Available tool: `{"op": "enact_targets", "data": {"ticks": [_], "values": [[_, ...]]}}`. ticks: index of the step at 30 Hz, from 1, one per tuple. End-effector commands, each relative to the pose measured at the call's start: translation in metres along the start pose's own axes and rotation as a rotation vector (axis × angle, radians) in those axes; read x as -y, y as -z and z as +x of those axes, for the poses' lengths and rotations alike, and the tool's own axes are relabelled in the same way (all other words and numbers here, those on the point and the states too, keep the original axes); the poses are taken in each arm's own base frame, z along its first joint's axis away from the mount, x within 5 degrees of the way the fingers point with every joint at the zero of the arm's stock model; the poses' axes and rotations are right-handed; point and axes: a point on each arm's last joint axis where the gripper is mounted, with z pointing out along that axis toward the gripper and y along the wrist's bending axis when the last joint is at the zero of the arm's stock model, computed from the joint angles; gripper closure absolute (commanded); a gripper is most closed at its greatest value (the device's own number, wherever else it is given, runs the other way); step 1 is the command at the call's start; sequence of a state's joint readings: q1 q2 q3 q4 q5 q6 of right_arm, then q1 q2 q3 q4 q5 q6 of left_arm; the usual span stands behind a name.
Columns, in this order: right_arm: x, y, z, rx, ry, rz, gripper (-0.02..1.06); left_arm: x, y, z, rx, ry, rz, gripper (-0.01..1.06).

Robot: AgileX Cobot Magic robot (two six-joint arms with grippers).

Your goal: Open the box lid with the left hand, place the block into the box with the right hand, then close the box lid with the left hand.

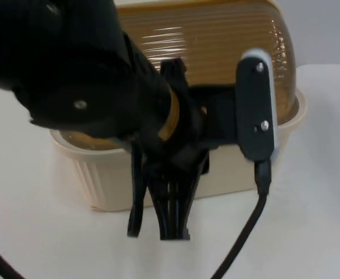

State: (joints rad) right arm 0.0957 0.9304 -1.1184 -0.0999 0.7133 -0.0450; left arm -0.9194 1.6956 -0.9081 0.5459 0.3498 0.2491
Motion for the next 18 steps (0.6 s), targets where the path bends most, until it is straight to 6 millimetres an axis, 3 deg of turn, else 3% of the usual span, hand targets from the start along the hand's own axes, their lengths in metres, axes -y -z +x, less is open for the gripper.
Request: {"op": "enact_targets", "data": {"ticks": [1, 12, 18], "values": [[0.001, 0.0, 0.001, 0.001, -0.002, 0.005, 0.0, 0.0, -0.007, 0.0, -0.024, 0.033, 0.016, 1.05], [0.001, 0.0, 0.001, -0.001, 0.002, 0.008, 0.0, -0.017, -0.001, -0.013, -0.004, -0.002, -0.045, 1.05], [0.001, 0.0, 0.001, 0.003, 0.002, 0.008, 0.0, -0.028, -0.003, 0.0, -0.043, 0.01, -0.067, 1.05]]}}
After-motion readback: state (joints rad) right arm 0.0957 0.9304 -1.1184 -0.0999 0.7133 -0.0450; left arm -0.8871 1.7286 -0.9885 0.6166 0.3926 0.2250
